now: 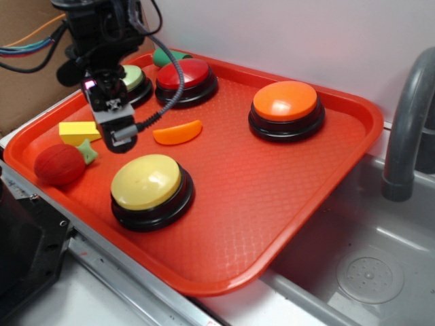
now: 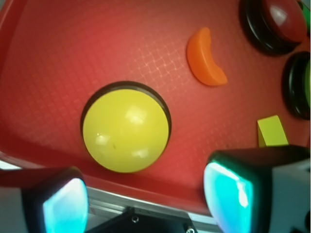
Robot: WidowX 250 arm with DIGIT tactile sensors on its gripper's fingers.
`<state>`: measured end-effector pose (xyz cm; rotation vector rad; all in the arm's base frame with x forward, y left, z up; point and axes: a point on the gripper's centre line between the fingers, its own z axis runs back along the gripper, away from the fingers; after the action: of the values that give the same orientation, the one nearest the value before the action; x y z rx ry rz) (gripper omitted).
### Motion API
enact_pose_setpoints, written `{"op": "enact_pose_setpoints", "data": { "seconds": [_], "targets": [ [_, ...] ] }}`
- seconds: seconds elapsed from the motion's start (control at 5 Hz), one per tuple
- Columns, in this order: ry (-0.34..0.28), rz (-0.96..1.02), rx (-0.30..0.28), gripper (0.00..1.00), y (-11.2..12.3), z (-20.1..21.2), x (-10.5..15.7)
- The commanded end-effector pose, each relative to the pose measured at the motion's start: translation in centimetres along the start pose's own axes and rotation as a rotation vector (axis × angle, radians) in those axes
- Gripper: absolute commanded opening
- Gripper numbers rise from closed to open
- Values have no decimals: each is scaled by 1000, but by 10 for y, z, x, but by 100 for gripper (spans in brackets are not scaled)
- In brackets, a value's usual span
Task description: Push the yellow button.
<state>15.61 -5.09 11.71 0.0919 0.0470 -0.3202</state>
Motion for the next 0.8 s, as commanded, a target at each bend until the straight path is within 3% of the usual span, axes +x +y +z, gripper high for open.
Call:
{"op": "enact_pose_setpoints", "data": {
  "seconds": [0.0, 0.6],
  "targets": [
    [-55, 48, 7, 100, 6, 19, 6],
    [-59, 60, 6, 100, 6, 29, 5]
  ]
}}
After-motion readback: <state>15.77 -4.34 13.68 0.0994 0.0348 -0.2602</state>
